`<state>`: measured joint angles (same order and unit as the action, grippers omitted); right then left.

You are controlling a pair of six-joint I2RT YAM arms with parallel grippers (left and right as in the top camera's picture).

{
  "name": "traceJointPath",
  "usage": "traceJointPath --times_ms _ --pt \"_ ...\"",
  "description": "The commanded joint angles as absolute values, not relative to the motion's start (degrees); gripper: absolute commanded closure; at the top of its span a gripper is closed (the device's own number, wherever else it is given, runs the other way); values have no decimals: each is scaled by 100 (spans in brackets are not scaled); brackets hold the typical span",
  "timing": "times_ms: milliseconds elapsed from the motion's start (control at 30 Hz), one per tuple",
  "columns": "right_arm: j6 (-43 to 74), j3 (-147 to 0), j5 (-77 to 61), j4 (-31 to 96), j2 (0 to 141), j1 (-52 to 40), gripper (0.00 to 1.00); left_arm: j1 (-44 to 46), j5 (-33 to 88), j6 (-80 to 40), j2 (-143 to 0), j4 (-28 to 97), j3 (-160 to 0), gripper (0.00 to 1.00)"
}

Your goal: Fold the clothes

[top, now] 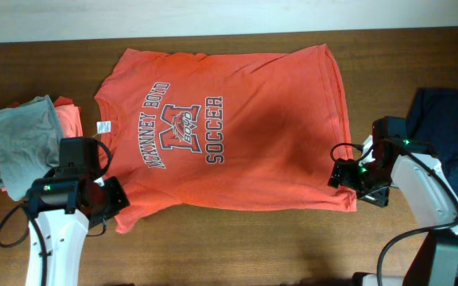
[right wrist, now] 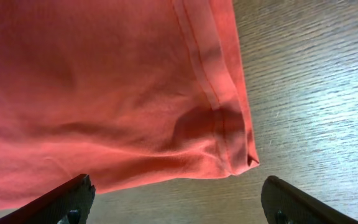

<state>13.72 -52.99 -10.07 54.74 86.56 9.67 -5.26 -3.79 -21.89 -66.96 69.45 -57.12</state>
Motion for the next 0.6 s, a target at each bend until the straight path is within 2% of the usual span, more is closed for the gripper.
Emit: traceJointPath --times_ms 0,200,567 --pt "1380 -5266 -633 5459 8630 987 9 -523 -366 -2097 -6663 6976 -5747 100" --pt "1382 -5266 -377 5295 8674 989 2 -523 -368 -2099 -6663 6971 -5747 100" --pt "1404 -5264 -399 5162 8954 989 1 -523 -390 -2097 -6663 6925 -5747 100"
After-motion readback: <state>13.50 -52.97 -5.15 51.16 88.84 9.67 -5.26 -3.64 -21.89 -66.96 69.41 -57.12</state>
